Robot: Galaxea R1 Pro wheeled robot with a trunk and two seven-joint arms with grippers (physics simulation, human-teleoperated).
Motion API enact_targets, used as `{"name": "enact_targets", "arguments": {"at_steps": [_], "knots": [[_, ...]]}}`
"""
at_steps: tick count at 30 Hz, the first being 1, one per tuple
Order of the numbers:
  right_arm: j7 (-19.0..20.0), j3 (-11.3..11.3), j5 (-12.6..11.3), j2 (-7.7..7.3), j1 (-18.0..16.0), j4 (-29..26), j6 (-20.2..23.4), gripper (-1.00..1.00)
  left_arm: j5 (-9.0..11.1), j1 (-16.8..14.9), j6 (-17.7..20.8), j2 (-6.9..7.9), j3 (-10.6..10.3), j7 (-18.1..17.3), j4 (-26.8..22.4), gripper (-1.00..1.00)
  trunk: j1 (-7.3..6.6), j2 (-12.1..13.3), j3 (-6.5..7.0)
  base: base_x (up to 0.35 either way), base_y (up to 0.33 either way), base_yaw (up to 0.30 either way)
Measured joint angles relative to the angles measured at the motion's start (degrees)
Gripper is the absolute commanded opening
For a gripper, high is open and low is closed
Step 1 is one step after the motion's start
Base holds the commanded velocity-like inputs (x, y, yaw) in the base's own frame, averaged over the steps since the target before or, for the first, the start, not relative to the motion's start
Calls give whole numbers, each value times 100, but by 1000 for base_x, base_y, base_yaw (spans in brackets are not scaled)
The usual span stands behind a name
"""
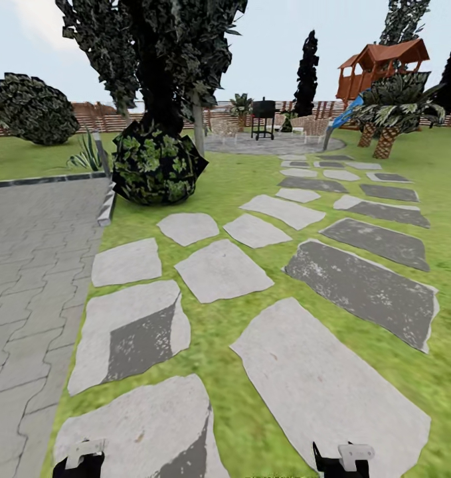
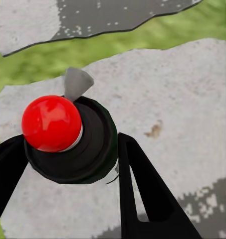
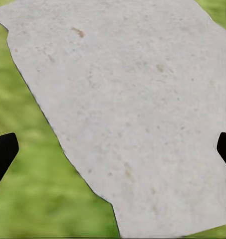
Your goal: In the garden, pick up the pesticide atomizer on the floor and spray pesticide onto both trees until each tree trunk is fully covered.
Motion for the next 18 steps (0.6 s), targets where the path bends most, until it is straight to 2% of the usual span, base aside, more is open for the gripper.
{"name": "enact_targets", "arguments": {"at_steps": [18], "knots": [[0,0,0,0,2,0,0,100,0,0,0,-29,-17,-10,0,-100,0,0,0,0,0,-300]]}}
